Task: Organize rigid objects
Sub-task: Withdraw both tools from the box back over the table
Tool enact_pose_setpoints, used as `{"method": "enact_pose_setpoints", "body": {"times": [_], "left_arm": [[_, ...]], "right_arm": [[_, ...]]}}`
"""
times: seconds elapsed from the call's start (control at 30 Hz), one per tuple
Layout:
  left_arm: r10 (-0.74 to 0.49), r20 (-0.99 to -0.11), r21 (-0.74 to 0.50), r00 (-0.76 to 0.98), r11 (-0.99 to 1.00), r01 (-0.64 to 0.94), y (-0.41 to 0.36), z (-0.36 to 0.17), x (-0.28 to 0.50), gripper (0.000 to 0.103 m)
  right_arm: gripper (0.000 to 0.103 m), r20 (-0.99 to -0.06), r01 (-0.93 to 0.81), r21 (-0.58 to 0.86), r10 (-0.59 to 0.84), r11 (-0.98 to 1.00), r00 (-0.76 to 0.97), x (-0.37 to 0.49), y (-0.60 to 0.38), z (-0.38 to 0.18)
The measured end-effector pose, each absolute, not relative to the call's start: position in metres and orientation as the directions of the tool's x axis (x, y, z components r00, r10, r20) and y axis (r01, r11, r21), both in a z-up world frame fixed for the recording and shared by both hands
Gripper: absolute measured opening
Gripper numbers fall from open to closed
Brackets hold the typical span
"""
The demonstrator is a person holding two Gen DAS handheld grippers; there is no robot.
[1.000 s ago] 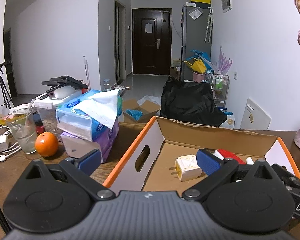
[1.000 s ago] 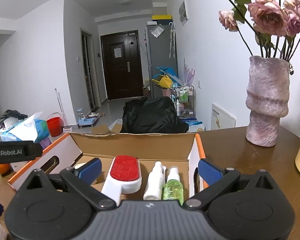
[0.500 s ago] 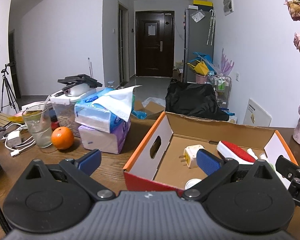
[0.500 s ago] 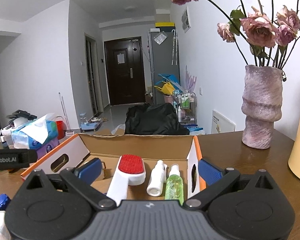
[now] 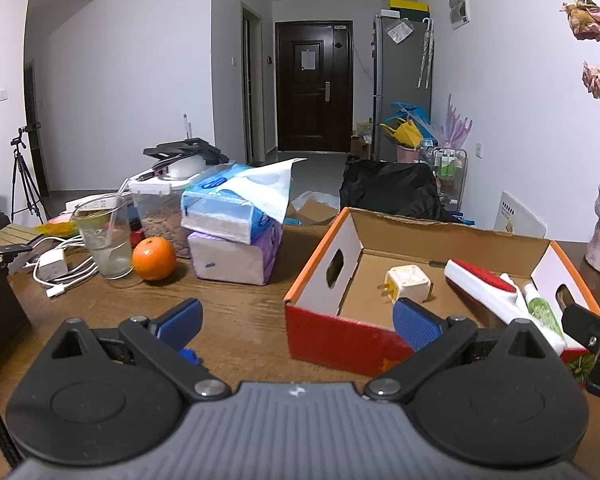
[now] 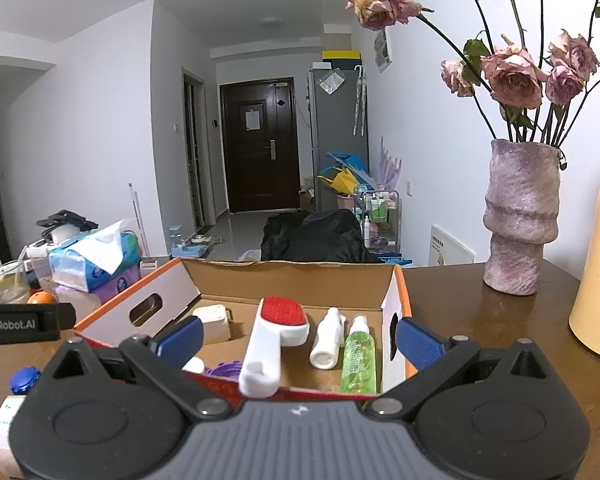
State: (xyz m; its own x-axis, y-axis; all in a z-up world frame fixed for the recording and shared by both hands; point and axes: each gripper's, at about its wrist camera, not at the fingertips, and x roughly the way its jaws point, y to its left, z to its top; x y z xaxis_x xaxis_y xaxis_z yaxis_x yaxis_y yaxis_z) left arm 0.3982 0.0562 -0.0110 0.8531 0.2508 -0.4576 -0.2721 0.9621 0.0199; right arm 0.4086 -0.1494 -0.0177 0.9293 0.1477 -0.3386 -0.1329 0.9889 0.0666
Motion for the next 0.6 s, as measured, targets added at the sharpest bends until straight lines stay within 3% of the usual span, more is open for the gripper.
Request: {"method": "enact_pose_setpoints", "body": {"times": [0.6], "left_arm": [[0.269, -0.469, 0.035, 0.841, 0.957, -0.286, 0.076, -0.024, 0.330, 0.103]], "right_arm": [[0.103, -0.351, -0.181, 0.026, 0.178, 0.983, 0.919, 0.356, -0.128, -0.026]]}}
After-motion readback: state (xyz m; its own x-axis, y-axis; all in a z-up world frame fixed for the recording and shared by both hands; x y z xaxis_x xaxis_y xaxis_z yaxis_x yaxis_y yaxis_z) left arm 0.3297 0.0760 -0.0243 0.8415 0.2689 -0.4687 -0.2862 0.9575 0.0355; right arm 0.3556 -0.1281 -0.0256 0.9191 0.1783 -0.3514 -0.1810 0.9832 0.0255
